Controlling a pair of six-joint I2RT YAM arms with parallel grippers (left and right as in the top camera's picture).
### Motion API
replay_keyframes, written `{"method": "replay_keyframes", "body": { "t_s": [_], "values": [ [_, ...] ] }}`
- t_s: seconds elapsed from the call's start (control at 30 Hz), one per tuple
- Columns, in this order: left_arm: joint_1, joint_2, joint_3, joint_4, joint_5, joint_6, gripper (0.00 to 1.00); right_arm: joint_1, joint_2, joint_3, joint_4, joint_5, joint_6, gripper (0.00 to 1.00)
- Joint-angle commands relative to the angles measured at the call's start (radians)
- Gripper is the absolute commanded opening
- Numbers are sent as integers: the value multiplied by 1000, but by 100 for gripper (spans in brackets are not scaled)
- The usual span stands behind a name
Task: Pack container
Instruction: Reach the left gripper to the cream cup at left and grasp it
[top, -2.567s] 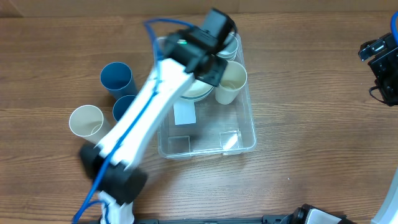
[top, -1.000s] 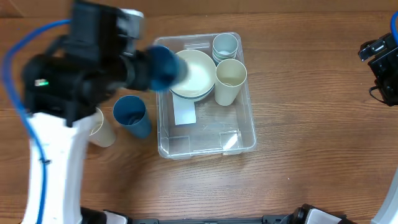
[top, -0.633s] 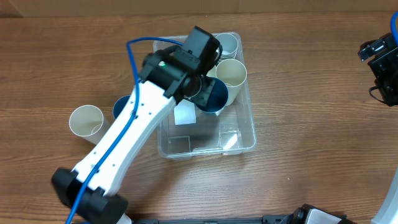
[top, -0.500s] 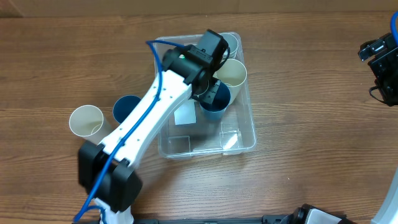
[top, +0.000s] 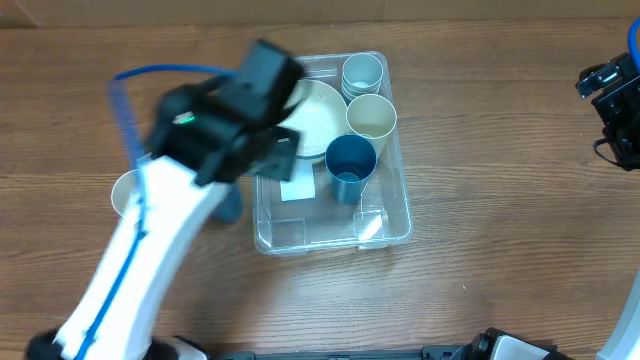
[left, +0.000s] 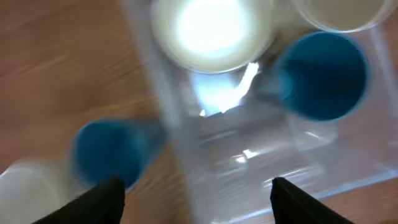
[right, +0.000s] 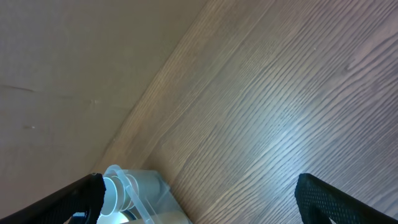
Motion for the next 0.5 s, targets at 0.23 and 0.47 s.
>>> {"method": "replay_keyframes", "body": {
  "t_s": [0.23,0.47],
  "values": [
    [756,-160,-172,-40,-32,-115,83,2,-3,6,5,1,4,100],
    [983,-138,-624,326,198,-18,82,2,-3,6,5,1,4,100]
  ]
}}
